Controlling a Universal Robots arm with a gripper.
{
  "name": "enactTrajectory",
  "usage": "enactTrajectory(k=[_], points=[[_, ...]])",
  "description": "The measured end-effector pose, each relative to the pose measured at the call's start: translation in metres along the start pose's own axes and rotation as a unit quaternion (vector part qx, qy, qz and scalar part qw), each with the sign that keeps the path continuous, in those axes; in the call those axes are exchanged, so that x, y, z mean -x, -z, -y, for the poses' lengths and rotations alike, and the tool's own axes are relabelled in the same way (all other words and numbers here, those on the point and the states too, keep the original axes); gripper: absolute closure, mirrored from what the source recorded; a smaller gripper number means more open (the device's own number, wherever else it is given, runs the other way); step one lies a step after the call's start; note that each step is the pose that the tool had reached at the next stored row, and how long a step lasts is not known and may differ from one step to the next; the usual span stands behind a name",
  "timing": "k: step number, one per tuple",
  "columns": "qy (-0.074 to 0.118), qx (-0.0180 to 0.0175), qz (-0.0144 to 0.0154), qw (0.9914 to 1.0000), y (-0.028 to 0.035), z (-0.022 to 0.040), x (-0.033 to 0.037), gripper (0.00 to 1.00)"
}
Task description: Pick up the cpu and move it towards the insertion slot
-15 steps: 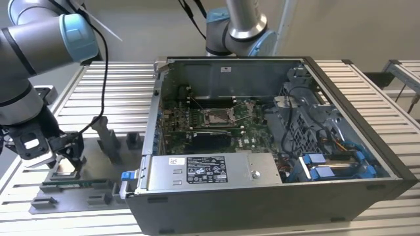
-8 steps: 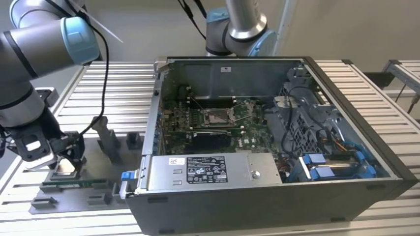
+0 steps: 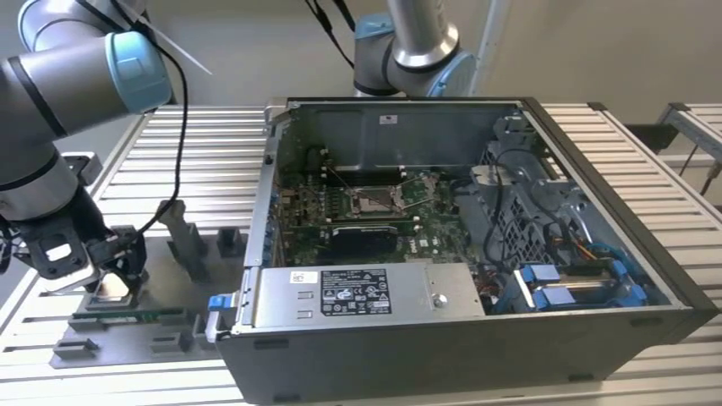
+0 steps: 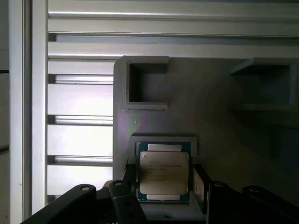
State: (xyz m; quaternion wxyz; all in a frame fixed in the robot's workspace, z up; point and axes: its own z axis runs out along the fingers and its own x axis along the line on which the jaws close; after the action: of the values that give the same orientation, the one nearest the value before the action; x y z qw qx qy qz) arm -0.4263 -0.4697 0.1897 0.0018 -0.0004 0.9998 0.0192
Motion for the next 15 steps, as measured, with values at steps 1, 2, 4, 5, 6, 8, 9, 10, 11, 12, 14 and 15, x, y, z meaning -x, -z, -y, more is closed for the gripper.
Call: enactTrajectory(k=[1, 2, 4, 5, 6, 8, 9, 10, 11, 12, 14, 15], points=[[0.000, 0.0000, 0.0000, 1.00000, -0.0003, 0.0000, 0.0000, 0.00], [0.000, 0.0000, 0.0000, 1.00000, -0.0005, 0.0000, 0.0000, 0.00], [0.000, 0.0000, 0.0000, 1.00000, -0.0009, 0.0000, 0.0000, 0.00], [0.000, 0.0000, 0.0000, 1.00000, -0.0017, 0.0001, 0.0000, 0.00], [0.000, 0.0000, 0.0000, 1.00000, -0.0023, 0.0001, 0.0002, 0.00], [0.000, 0.0000, 0.0000, 1.00000, -0.0023, 0.0001, 0.0002, 0.00], [0.000, 0.0000, 0.0000, 1.00000, -0.0024, 0.0001, 0.0002, 0.00], [0.000, 0.0000, 0.0000, 1.00000, -0.0024, 0.0001, 0.0002, 0.00], [0.000, 0.0000, 0.0000, 1.00000, -0.0024, 0.0001, 0.0002, 0.00], [0.000, 0.0000, 0.0000, 1.00000, -0.0024, 0.0001, 0.0002, 0.00], [0.000, 0.0000, 0.0000, 1.00000, -0.0024, 0.0001, 0.0002, 0.00], [0.000, 0.0000, 0.0000, 1.00000, -0.0024, 0.0001, 0.0002, 0.00]])
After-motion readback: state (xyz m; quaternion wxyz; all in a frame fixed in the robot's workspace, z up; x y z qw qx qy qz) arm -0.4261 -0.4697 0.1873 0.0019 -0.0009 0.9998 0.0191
